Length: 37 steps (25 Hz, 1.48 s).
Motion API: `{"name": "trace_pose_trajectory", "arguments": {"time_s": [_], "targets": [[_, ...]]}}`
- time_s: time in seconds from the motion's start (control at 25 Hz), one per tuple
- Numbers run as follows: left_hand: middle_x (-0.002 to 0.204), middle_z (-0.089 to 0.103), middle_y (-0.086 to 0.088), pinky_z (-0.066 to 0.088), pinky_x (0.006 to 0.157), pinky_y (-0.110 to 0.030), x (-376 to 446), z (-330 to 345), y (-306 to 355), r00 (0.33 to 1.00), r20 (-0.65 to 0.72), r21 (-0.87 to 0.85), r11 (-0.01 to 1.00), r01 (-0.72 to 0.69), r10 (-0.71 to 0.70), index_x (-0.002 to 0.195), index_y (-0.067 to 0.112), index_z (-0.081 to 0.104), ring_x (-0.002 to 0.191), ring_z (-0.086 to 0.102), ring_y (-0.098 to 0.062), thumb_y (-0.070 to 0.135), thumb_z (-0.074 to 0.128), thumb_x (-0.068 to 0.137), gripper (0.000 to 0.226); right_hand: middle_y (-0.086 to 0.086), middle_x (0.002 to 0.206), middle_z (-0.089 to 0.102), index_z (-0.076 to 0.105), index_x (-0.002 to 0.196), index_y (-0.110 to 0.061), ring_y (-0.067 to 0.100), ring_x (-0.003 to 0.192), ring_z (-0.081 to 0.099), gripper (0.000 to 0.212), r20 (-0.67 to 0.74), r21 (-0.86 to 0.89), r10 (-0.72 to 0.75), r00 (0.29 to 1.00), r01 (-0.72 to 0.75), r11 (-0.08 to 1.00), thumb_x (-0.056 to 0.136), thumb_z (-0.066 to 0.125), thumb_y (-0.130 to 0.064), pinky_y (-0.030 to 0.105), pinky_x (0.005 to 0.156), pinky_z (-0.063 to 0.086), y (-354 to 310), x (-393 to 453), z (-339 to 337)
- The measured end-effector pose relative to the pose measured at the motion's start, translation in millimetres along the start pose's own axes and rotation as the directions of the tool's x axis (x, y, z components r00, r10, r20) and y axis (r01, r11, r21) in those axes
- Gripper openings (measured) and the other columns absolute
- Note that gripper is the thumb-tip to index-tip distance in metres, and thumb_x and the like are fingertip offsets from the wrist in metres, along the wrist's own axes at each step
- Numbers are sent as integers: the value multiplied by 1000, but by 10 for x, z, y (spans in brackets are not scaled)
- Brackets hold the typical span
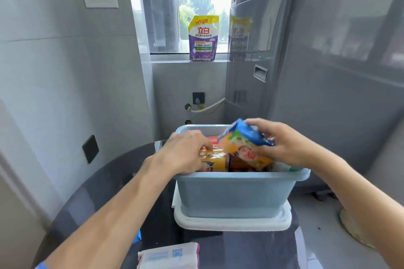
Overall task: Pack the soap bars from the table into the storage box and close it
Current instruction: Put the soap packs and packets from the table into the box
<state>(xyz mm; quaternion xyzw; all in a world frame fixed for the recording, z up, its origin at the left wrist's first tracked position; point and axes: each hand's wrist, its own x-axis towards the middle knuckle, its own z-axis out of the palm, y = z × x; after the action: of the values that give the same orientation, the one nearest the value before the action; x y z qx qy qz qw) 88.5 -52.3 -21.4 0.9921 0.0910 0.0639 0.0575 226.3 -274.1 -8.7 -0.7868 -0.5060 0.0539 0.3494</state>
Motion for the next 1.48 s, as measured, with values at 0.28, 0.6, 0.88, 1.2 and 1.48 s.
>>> {"name": "trace_pose_trajectory", "arguments": {"time_s": [0.28,0.6,0.88,1.2,1.48], "targets": [[99,58,16,23,81,-36,10,41,-59,995,-34,24,995,99,-99,119,42,61,103,57,-17,54,79,69,55,-22,138,54,42,142,-48,5,122,51,66,254,-294,82,964,-4,956,88,72,-24,30,106,38,168,154,-189],[119,61,12,36,86,-38,17,25,-151,994,-45,12,995,98,-97,125,41,62,120,42,-16,55,80,70,60,-10,105,51,61,125,-48,17,97,50,43,157,-653,-80,984,165,739,84,71,-41,28,75,40,87,166,109],[97,55,8,39,72,-29,65,40,-203,977,-85,-74,979,189,-194,102,39,75,77,50,-15,26,83,72,33,-11,94,62,73,99,-32,15,79,46,20,21,-713,74,997,-37,700,79,68,-33,35,64,51,67,206,205],[109,63,5,47,93,-34,-303,270,-287,864,-365,-649,760,30,-346,98,26,77,108,57,-15,21,69,83,17,4,100,69,74,99,-14,33,90,58,22,-514,-561,-145,846,-204,802,85,57,-11,40,73,47,-210,-191,572],[97,63,16,51,78,-31,-1085,189,-1075,941,122,-258,906,336,-315,108,37,64,87,61,-7,68,63,58,59,-11,134,53,51,132,-35,19,110,51,54,439,-258,-267,858,404,878,85,52,-63,37,92,41,-945,-738,1839]]}}
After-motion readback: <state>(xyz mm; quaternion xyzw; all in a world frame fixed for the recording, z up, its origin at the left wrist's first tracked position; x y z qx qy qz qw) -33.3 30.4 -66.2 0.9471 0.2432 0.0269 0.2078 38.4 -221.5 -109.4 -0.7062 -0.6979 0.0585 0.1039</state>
